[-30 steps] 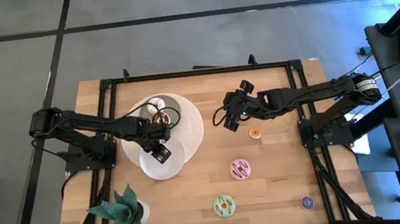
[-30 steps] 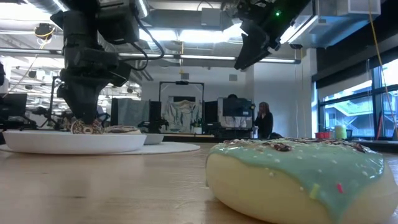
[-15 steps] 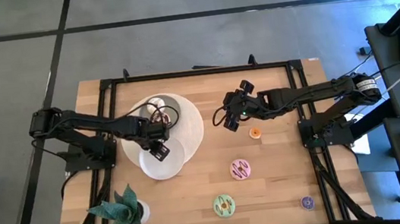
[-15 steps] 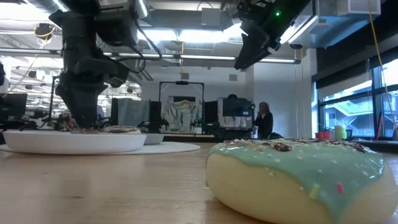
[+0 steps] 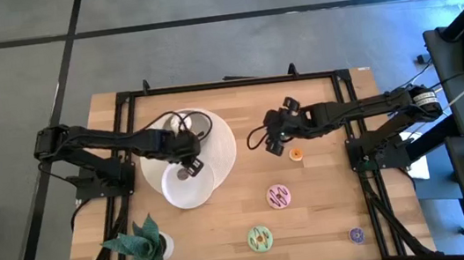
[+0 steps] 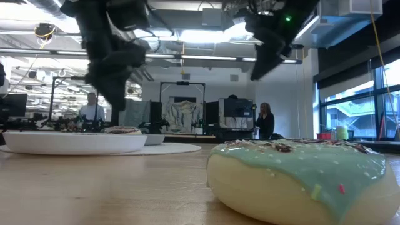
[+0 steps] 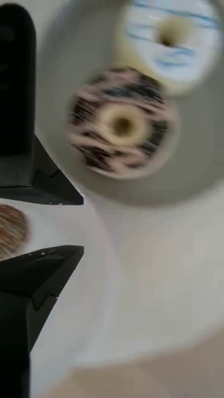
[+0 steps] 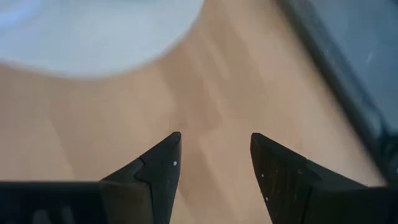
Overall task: Pick & Place donuts
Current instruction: Put the small yellow donut on the white plate
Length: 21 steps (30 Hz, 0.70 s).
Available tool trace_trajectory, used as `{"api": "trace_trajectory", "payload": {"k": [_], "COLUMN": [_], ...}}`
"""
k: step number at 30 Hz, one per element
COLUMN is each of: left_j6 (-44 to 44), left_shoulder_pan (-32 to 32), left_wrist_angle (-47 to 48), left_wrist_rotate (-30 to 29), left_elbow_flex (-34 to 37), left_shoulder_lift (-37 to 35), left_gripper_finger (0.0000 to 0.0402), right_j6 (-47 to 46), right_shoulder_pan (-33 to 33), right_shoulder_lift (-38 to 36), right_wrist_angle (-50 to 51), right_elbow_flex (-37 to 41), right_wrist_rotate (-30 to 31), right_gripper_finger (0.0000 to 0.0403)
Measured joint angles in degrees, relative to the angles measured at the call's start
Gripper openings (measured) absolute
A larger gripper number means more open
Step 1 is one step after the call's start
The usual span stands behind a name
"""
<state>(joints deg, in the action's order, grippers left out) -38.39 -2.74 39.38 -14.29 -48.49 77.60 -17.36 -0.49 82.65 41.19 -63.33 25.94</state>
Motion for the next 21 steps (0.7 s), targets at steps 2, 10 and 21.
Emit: {"api": "trace_trajectory", "payload": {"k": [2, 10, 21], "left_j6": [2.2, 12.2, 14.1], "left_shoulder_pan": [0.0, 0.0, 0.0], "left_wrist_angle": [-5.1, -20.0, -21.6], "left_wrist_rotate": [-0.2, 3.6, 3.9], "left_elbow_flex": [0.0, 0.0, 0.0], "left_shoulder_lift": [0.0, 0.0, 0.0], "left_gripper_finger": [0.0108, 0.011, 0.0107], "right_j6": [-4.0, -17.7, -27.6], "right_shoulder_pan": [0.1, 0.3, 0.3], "right_shoulder_lift": [0.0, 0.0, 0.0], "right_wrist_angle": [3.1, 7.1, 3.4], "right_elbow_flex": [0.9, 12.0, 21.1], "right_wrist_rotate": [-1.7, -4.6, -7.7], "right_gripper_finger": [0.0194, 0.0194, 0.0194]}}
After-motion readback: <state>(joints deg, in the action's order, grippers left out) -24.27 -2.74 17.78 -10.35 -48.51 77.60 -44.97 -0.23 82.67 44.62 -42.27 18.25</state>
